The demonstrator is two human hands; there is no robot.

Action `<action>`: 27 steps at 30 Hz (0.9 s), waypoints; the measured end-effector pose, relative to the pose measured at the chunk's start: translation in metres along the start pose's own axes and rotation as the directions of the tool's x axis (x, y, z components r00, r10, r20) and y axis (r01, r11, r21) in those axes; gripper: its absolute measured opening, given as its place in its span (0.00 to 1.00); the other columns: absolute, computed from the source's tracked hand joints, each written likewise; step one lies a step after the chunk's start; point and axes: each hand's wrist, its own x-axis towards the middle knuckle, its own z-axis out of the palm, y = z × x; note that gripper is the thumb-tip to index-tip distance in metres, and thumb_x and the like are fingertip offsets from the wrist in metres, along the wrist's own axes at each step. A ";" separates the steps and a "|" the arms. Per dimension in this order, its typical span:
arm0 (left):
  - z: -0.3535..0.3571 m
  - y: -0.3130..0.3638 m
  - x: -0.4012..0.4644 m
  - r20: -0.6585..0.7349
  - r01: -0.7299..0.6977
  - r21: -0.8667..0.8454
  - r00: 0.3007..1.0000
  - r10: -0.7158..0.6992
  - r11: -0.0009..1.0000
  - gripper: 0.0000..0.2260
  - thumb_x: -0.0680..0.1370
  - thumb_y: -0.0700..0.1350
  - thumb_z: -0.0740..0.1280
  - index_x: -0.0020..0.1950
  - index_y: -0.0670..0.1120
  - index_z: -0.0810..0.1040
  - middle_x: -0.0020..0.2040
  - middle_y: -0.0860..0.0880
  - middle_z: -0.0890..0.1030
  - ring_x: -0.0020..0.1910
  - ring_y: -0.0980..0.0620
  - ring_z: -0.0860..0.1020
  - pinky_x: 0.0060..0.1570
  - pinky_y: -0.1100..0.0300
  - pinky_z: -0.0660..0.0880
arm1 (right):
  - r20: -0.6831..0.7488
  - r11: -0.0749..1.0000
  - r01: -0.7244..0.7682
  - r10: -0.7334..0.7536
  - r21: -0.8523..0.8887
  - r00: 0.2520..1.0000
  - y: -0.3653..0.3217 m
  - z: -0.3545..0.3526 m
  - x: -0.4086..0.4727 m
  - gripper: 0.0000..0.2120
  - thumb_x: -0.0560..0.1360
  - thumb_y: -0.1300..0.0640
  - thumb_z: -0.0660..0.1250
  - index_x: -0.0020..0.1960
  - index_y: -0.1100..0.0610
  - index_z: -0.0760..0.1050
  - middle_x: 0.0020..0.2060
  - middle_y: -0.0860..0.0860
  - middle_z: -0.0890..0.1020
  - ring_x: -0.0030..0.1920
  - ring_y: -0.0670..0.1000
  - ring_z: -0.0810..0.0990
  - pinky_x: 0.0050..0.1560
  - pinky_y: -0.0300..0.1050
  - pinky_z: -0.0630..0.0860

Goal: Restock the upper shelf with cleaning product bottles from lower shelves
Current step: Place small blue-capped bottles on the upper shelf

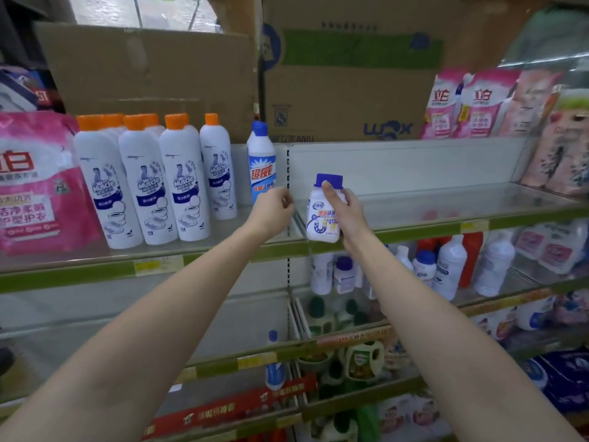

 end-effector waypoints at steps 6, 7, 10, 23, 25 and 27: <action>0.029 0.007 0.043 0.101 0.060 0.149 0.992 -0.076 0.987 0.08 0.81 0.42 0.63 0.57 0.43 0.79 0.53 0.46 0.81 0.49 0.48 0.78 0.49 0.57 0.76 | 0.012 1.000 -0.014 0.014 -0.016 1.000 0.007 -0.027 0.061 0.21 0.73 0.50 0.77 0.57 0.57 0.72 0.45 0.56 0.84 0.40 0.54 0.85 0.41 0.51 0.82; 0.033 0.009 0.050 0.114 0.062 0.171 0.990 -0.082 0.983 0.09 0.81 0.41 0.62 0.59 0.43 0.78 0.54 0.45 0.81 0.50 0.47 0.78 0.50 0.56 0.77 | 0.016 1.000 -0.014 0.014 -0.011 1.000 0.010 -0.030 0.071 0.21 0.73 0.50 0.77 0.57 0.57 0.72 0.45 0.56 0.84 0.40 0.54 0.85 0.42 0.52 0.83; 0.045 0.014 0.072 0.115 0.098 0.164 0.986 -0.118 0.982 0.11 0.81 0.39 0.60 0.62 0.44 0.77 0.57 0.44 0.80 0.52 0.46 0.80 0.51 0.54 0.78 | 0.045 0.997 -0.038 0.042 -0.074 0.998 0.024 -0.036 0.095 0.22 0.73 0.48 0.77 0.59 0.54 0.72 0.50 0.56 0.84 0.43 0.54 0.86 0.45 0.53 0.84; 0.086 -0.002 0.143 -0.052 0.344 0.271 0.938 -0.343 0.899 0.07 0.81 0.39 0.64 0.59 0.43 0.74 0.54 0.44 0.77 0.48 0.50 0.74 0.50 0.57 0.70 | 0.147 0.768 0.070 0.032 -0.636 0.989 0.044 -0.042 0.196 0.33 0.71 0.44 0.77 0.64 0.61 0.68 0.59 0.55 0.78 0.56 0.55 0.79 0.54 0.48 0.76; 0.087 -0.005 0.147 -0.074 0.389 0.226 0.921 -0.383 0.893 0.05 0.81 0.39 0.64 0.56 0.44 0.73 0.54 0.44 0.76 0.51 0.48 0.75 0.55 0.56 0.73 | 0.130 0.762 0.070 0.018 -0.644 0.991 0.051 -0.038 0.207 0.30 0.71 0.44 0.78 0.61 0.60 0.70 0.58 0.57 0.79 0.56 0.56 0.79 0.50 0.47 0.74; 0.091 -0.010 0.152 -0.108 0.410 0.216 0.912 -0.396 0.886 0.04 0.81 0.40 0.64 0.54 0.42 0.76 0.54 0.44 0.78 0.54 0.46 0.77 0.58 0.57 0.73 | 0.123 0.753 0.090 -0.012 -0.652 0.992 0.054 -0.033 0.214 0.27 0.71 0.44 0.77 0.57 0.59 0.69 0.56 0.57 0.79 0.52 0.56 0.79 0.44 0.46 0.70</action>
